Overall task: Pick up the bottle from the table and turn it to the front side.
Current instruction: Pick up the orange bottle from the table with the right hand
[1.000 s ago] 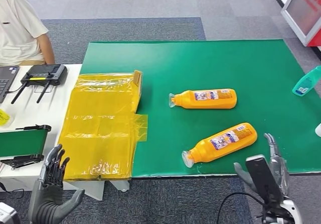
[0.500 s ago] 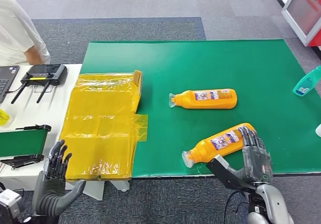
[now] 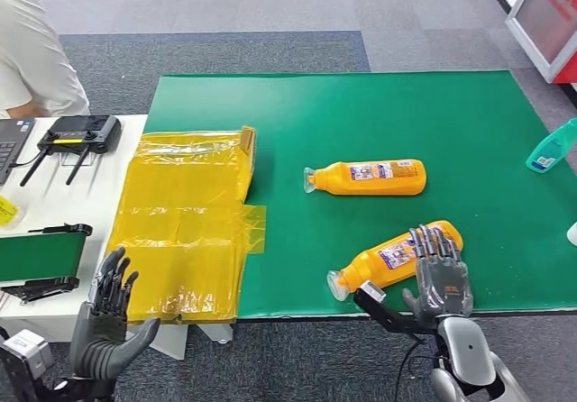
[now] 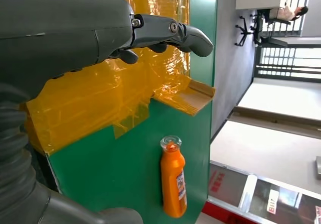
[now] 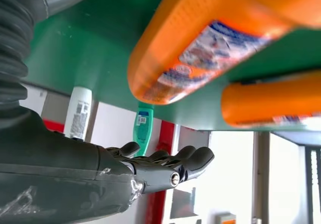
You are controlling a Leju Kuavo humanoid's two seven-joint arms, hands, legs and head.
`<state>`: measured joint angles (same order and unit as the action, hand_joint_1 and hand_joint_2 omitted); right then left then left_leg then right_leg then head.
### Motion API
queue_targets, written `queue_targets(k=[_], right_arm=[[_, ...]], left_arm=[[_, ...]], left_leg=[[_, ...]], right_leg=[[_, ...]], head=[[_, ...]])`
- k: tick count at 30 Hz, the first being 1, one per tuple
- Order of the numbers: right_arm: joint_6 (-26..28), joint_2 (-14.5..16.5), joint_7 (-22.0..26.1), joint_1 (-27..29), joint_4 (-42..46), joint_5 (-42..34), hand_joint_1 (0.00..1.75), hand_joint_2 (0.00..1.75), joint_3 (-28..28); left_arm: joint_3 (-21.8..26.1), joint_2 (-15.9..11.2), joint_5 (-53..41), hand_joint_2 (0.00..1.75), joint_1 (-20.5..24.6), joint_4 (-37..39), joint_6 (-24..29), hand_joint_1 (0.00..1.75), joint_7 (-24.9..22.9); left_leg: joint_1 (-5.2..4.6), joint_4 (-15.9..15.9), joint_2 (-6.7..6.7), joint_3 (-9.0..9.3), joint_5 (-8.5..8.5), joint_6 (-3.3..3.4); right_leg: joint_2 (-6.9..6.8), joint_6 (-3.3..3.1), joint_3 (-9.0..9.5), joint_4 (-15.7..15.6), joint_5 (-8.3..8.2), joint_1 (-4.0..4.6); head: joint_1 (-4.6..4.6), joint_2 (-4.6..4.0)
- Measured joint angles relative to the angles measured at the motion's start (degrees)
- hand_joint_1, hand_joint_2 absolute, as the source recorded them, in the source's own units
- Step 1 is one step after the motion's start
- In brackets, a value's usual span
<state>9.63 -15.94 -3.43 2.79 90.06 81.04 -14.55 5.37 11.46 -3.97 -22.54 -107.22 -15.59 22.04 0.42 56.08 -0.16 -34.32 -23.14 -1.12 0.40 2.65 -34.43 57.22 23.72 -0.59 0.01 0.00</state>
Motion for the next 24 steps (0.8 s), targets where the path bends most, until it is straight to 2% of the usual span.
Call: queue_targets(k=[6,15,24], right_arm=[[-3.36,-4.40,0.07,-4.21,-5.51,1.97,0.00,1.75,-3.91],[-5.89,-9.14,1.07,-7.04,-8.42,1.96,0.00,1.75,-7.62],[-5.57,-10.47,1.02,-9.93,-10.50,2.02,0.00,1.75,-10.17]], left_arm=[[-1.29,-0.87,0.65,1.75,0.47,1.26,1.03,0.00,0.47],[-1.22,-1.33,1.38,1.75,0.43,2.14,0.40,0.00,0.55],[-1.20,-1.27,1.19,1.75,0.44,3.85,-0.46,0.00,-0.40]], left_leg=[[-0.04,0.01,0.00,-0.01,0.02,0.03],[-0.04,0.01,0.00,-0.02,0.01,0.03],[-0.05,0.01,0.00,-0.01,0.03,0.05]], right_leg=[[0.00,0.05,-0.01,0.00,-0.03,-0.05],[0.00,0.05,-0.01,0.00,-0.03,-0.05],[0.00,0.06,-0.01,0.00,-0.05,-0.06]], head=[[0.01,0.00],[0.01,0.00],[0.00,0.00]])
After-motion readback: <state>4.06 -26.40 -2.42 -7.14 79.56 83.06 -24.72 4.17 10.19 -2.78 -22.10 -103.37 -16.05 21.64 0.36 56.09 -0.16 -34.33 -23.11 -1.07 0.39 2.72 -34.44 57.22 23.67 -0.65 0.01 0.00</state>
